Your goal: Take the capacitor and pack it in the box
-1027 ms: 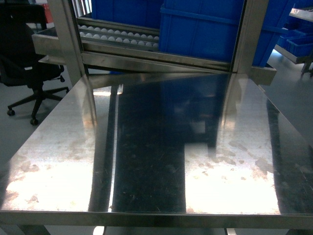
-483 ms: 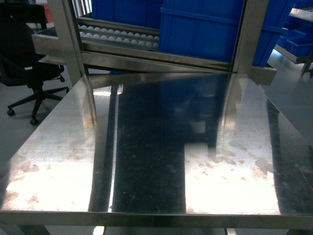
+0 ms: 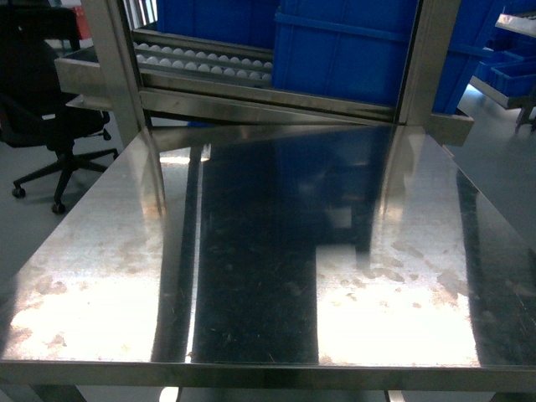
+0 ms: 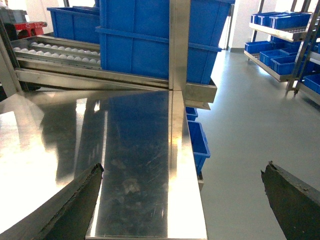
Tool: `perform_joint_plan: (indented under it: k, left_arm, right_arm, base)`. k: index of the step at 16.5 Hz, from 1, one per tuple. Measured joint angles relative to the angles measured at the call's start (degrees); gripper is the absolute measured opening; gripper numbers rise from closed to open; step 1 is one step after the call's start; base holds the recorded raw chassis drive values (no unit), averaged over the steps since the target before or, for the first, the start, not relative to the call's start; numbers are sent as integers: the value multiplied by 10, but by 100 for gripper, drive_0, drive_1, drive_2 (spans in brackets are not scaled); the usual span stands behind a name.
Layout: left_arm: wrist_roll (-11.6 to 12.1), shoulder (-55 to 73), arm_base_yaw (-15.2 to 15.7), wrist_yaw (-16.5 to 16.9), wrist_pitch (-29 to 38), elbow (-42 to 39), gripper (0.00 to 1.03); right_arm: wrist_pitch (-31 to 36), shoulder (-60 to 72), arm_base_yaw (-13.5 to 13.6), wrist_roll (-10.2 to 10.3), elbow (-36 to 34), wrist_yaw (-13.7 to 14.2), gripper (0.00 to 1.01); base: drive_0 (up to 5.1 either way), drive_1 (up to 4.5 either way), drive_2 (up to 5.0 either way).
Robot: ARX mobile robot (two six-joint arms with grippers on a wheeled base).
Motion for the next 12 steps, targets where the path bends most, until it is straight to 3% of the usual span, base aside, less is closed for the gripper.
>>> perform_joint_plan:
  k: [12]
  left_arm:
    - [1, 0, 0, 0, 0, 0, 44]
  right_arm:
    - [0, 0, 0, 0, 0, 0, 98]
  base:
    - [0, 0, 0]
